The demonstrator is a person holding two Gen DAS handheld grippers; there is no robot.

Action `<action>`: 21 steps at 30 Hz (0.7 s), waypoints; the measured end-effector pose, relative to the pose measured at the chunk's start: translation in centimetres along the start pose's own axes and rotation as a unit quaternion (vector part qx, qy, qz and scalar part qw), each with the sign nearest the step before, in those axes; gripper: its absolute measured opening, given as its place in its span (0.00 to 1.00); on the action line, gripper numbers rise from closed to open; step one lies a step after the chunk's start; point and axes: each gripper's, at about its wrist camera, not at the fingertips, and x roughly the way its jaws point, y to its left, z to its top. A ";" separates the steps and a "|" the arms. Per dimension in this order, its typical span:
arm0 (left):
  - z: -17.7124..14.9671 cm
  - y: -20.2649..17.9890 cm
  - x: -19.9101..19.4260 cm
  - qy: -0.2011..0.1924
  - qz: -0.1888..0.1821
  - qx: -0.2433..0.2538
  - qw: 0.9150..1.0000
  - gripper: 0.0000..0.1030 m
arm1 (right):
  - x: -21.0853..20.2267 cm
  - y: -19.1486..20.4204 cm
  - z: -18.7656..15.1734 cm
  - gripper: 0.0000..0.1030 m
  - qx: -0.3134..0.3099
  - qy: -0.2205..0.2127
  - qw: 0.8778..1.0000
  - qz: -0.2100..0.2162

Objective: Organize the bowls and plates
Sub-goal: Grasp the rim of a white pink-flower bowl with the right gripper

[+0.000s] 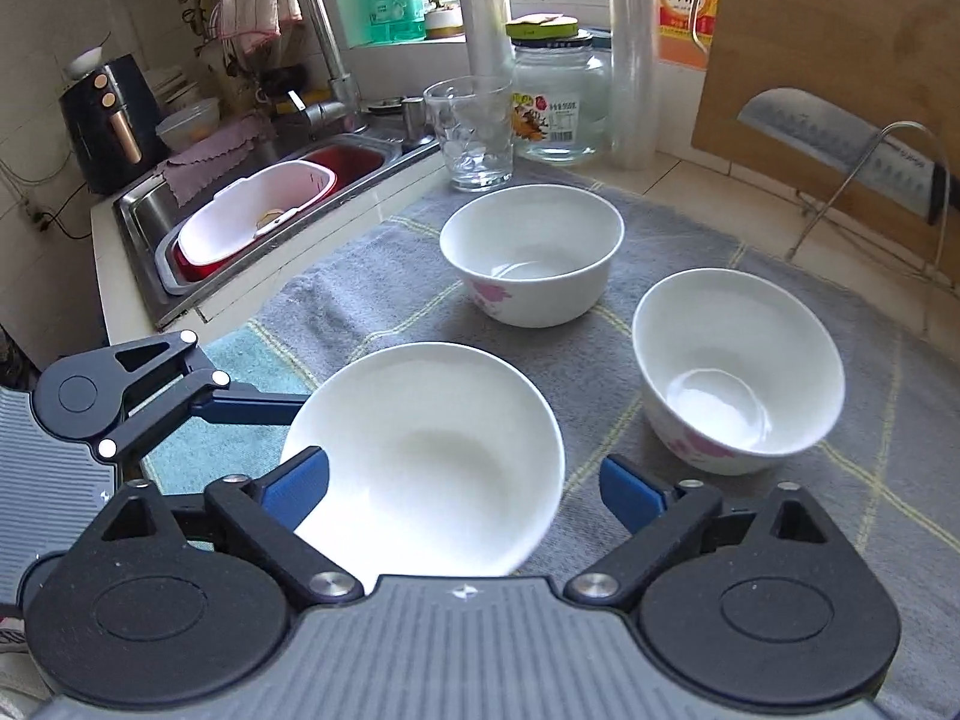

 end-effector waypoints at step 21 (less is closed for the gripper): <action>0.4 -0.1 0.1 0.010 -0.012 0.003 1.000 0.79 | 0.6 -0.8 0.3 0.79 0.036 0.016 0.998 0.039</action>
